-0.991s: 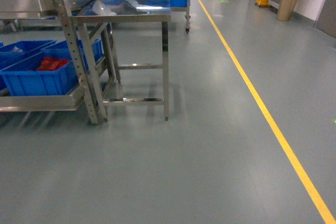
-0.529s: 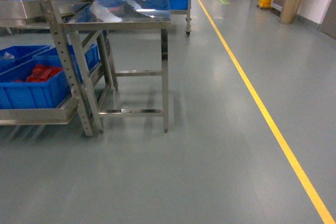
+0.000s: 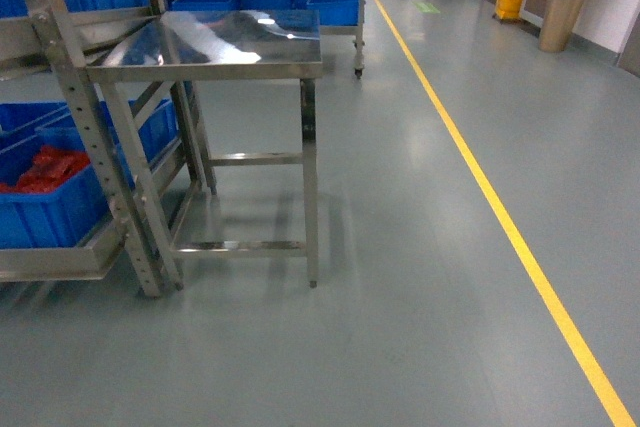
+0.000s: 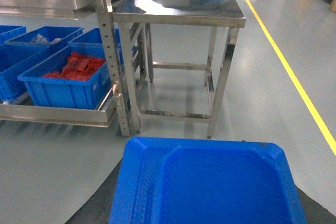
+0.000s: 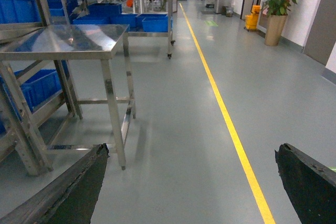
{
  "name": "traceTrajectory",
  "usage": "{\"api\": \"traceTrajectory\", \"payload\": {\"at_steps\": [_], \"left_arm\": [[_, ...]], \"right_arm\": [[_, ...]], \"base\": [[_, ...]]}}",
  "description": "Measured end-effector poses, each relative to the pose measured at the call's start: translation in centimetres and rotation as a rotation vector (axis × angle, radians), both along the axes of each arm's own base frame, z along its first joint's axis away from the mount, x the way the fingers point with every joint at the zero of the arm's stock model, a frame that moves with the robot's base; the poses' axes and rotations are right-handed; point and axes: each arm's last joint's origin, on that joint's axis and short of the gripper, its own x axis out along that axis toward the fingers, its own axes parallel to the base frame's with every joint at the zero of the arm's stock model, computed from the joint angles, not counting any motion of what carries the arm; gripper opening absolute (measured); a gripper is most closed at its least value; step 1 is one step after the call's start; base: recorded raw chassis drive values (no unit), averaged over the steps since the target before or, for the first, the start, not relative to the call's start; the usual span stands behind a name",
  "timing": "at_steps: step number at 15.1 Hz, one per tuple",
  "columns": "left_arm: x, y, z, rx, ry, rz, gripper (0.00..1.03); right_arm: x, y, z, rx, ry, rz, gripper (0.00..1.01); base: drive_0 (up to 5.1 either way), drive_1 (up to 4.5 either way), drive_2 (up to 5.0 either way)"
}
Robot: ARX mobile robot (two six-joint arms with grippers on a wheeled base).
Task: Pick blue part to blue bin on bottom shelf
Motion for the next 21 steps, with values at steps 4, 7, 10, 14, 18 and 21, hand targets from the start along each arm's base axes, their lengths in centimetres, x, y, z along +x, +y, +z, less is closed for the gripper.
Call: {"api": "traceTrajectory", "payload": {"at_steps": [4,7,10,14,18,21], "left_arm": [[0.00,0.00,0.01,0.000,-0.001,0.000,0.43],[0.00,0.00,0.02,-0.001,-0.003,0.000,0.43],[0.00,0.00,0.02,-0.001,-0.003,0.000,0.43],[0.00,0.00,0.03,-0.001,-0.003,0.001,0.43],[0.01,0.00,-0.01,0.001,0.001,0.001,0.43],[0.05,-0.02,-0.03,0.001,0.002,0.000,0.43]], "right_arm": [[0.00,0.00,0.00,0.000,0.000,0.000,0.98],[0.00,0.00,-0.02,0.000,0.002,0.000,0.98],[0.00,0.00,0.01,0.000,-0.001,0.000,0.98],[0.00,0.00,0.00,0.000,0.000,0.000,0.98],[0.00,0.00,0.00,0.000,0.000,0.000,0.98],[0.00,0.00,0.06,0.000,-0.006,0.000,0.98]], "base": [[-0.1,4.03,-4.2],[-0.1,4.03,-4.2],[-0.1,4.03,-4.2],[-0.1,4.03,-4.2],[-0.1,4.06,-4.2],[0.1,4.26,-4.0]]}}
